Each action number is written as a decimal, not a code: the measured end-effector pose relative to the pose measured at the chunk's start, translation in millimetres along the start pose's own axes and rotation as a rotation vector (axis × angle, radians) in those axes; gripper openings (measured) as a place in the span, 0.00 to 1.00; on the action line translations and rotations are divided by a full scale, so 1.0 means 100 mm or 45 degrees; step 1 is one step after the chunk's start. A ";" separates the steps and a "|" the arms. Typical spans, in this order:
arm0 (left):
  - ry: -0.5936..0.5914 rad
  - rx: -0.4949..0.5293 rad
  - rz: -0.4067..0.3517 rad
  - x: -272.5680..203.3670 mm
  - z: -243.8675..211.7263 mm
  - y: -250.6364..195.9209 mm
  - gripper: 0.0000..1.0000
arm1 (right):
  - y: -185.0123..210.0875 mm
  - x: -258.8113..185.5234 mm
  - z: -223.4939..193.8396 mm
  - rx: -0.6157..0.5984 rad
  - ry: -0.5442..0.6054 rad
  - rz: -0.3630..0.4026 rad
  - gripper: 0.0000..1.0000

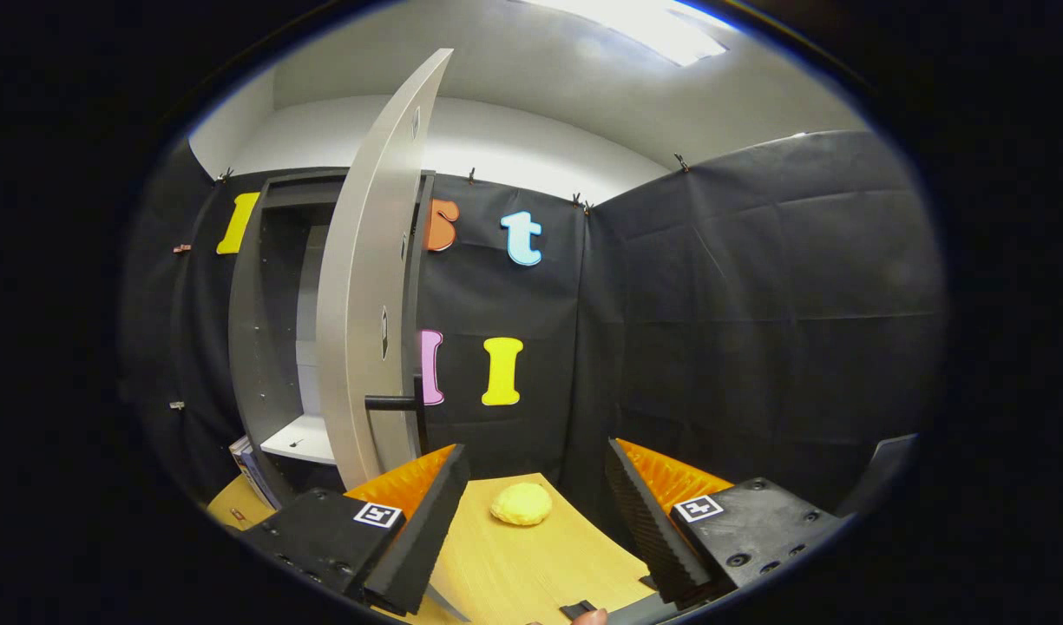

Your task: Open the cabinet door with the right hand, grasp the bottle in the cabinet with the left hand and place it on the coaster, then close the cabinet door with the right hand.

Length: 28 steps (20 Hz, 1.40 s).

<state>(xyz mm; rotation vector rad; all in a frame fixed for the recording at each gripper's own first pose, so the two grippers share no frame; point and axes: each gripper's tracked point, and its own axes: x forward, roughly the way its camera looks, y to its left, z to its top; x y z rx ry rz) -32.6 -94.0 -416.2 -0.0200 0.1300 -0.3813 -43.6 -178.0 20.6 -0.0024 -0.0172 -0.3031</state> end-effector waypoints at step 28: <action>0.021 -0.069 0.202 -0.63 1.43 0.12 0.98 | -0.15 0.23 -0.04 0.002 -0.035 0.010 0.99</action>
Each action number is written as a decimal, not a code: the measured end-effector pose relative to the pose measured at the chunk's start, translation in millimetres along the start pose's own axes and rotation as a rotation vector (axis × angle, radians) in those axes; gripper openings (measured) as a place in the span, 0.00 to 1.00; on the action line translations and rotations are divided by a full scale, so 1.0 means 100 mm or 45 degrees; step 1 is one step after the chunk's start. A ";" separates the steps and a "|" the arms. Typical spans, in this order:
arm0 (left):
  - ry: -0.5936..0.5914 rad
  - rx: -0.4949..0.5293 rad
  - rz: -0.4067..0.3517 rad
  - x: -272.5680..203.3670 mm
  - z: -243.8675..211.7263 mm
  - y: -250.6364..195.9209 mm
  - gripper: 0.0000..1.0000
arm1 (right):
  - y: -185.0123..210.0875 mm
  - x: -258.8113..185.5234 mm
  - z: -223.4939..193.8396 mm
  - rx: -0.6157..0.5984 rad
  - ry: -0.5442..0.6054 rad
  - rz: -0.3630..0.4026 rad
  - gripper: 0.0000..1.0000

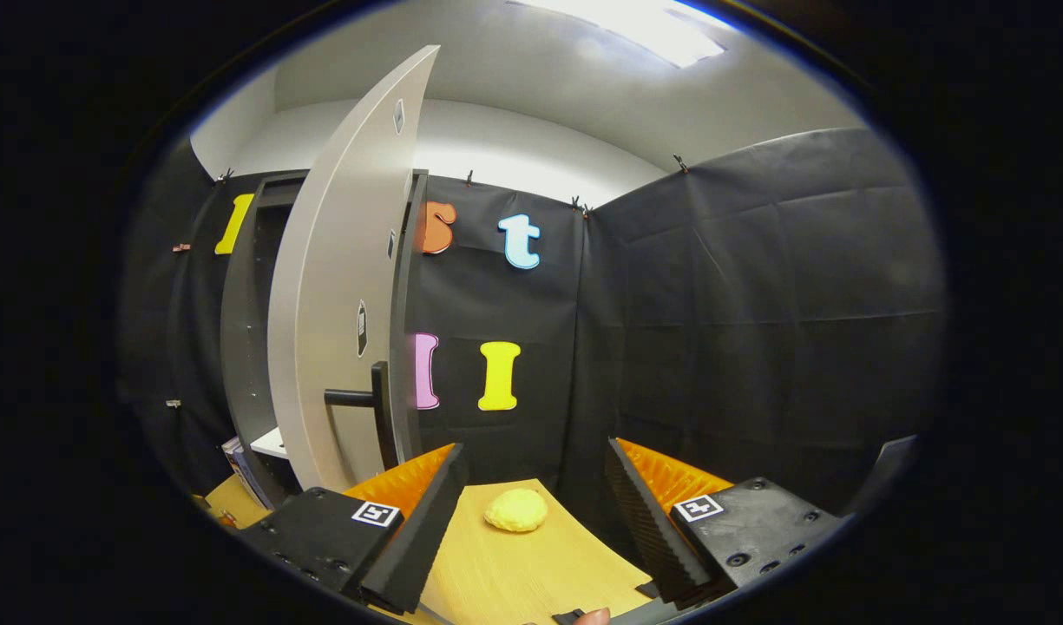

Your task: Open the cabinet door with the right hand, grasp the bottle in the cabinet with the left hand and place it on the coaster, then close the cabinet door with the right hand.

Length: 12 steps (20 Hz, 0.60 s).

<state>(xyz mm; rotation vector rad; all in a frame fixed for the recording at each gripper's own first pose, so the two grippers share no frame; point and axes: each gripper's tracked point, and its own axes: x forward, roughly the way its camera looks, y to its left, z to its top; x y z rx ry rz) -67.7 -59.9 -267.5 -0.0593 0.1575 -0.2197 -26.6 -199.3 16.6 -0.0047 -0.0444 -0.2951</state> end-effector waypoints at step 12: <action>-0.084 -0.074 0.198 -0.06 2.03 0.21 0.96 | 0.11 0.10 -0.09 0.070 0.025 0.070 0.97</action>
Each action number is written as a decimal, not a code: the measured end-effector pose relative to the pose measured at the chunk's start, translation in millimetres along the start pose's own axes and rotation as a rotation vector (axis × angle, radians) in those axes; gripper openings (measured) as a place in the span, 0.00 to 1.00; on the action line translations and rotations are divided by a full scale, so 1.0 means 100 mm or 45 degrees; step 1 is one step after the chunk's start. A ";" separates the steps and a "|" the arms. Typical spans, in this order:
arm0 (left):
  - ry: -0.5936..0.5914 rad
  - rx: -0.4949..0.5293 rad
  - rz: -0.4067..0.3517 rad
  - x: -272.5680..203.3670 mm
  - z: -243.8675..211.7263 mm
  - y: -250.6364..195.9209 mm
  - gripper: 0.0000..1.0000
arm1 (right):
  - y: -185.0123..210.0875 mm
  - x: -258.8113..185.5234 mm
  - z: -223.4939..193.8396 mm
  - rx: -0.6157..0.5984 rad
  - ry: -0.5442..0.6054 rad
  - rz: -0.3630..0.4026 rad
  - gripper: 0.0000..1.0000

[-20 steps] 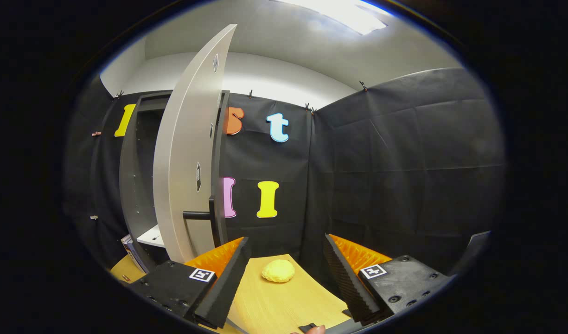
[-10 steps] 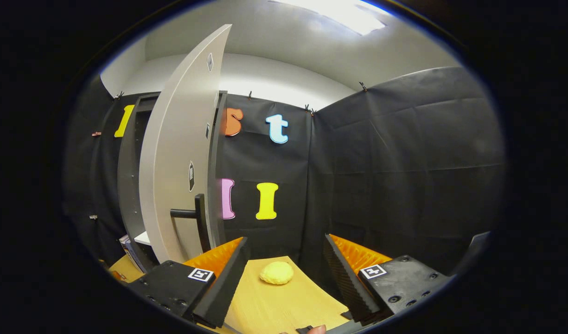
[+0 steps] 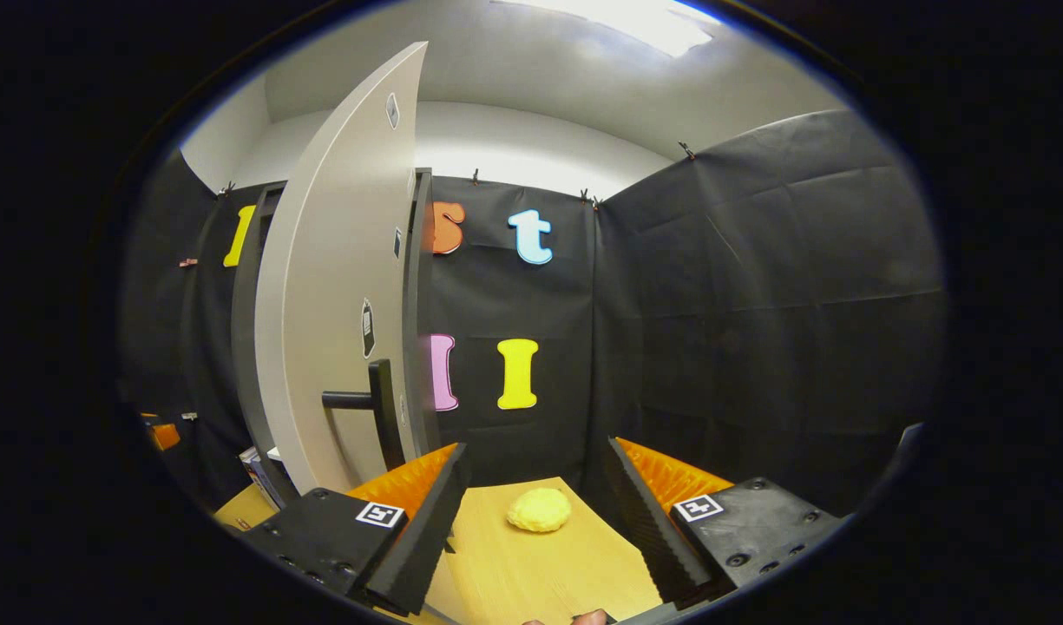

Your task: Open the cabinet door with the right hand, grasp the bottle in the cabinet with the left hand and place it on the coaster, then close the cabinet door with the right hand.

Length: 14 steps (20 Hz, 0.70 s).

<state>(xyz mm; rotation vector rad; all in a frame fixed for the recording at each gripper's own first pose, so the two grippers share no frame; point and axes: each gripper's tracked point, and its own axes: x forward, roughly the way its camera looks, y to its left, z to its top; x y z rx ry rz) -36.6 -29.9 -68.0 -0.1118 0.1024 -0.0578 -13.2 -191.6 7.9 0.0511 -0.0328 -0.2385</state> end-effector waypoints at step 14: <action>-0.064 0.039 -0.003 0.17 0.27 0.01 0.96 | 0.40 -0.08 -0.12 0.134 0.101 0.061 0.98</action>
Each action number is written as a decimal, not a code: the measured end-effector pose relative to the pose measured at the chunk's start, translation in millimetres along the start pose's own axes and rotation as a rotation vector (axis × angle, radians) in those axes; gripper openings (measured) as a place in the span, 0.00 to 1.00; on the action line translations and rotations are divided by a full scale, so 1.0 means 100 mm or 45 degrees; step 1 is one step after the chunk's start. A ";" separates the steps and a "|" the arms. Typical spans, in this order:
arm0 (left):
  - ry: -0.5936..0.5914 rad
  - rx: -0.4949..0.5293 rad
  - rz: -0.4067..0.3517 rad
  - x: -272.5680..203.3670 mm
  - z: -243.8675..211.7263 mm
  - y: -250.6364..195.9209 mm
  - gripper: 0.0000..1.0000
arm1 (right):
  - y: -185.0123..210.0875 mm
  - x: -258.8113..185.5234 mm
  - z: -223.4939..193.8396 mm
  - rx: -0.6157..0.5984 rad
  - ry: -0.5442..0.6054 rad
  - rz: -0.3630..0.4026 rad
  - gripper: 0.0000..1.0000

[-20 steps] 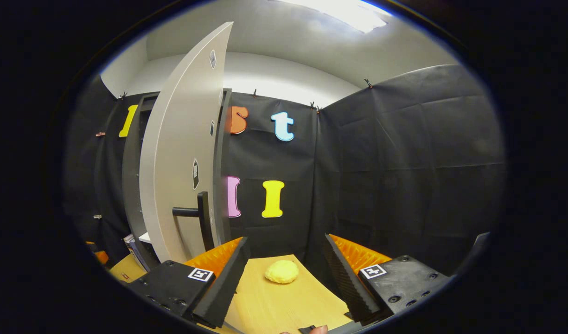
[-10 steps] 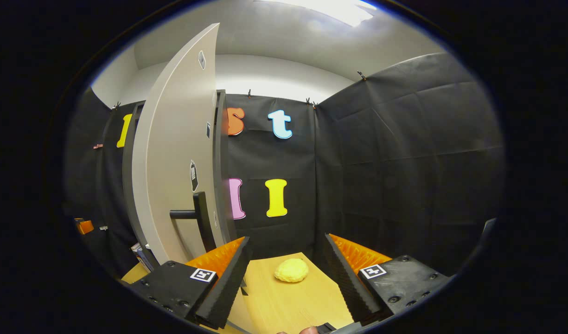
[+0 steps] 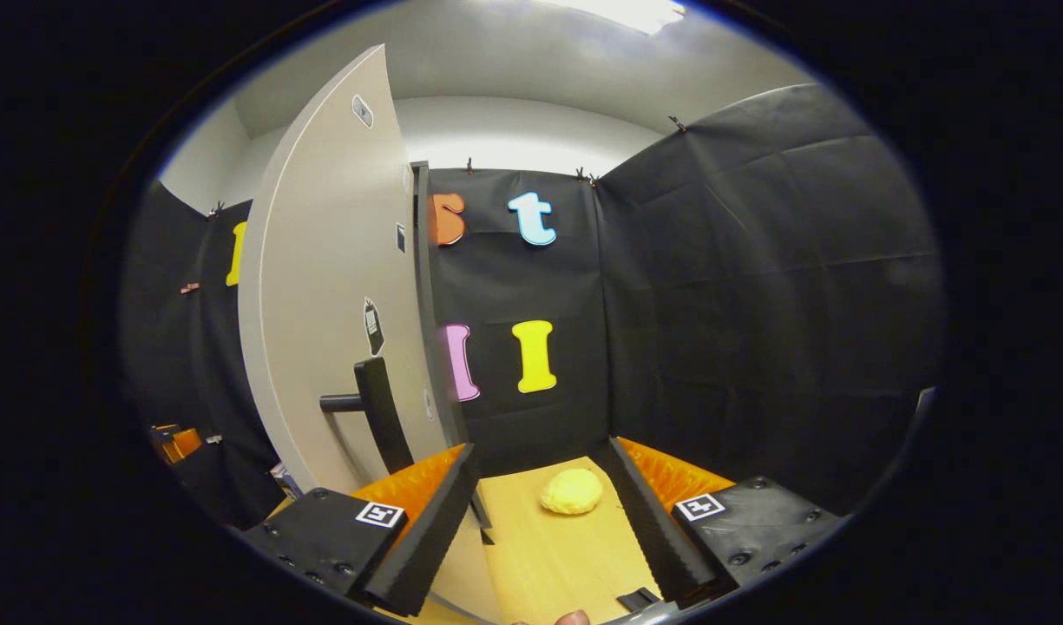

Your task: Open the cabinet door with the right hand, grasp the bottle in the cabinet with the left hand and place it on the coaster, then close the cabinet door with the right hand.

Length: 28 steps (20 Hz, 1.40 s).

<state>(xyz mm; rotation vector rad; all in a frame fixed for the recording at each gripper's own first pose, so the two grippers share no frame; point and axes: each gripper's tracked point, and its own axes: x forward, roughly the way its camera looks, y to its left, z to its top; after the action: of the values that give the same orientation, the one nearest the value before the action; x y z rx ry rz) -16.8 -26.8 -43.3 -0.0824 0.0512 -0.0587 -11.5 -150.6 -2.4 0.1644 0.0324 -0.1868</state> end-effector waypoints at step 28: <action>-0.047 0.061 -0.040 0.10 0.11 -0.15 0.95 | 1.98 -0.02 -0.46 0.089 0.094 0.491 0.98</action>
<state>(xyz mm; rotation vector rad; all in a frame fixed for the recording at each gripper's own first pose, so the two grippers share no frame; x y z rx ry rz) -7.1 -41.1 -31.1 -0.0360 0.0120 -0.0896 22.5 49.2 -15.7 0.2436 0.0666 0.2034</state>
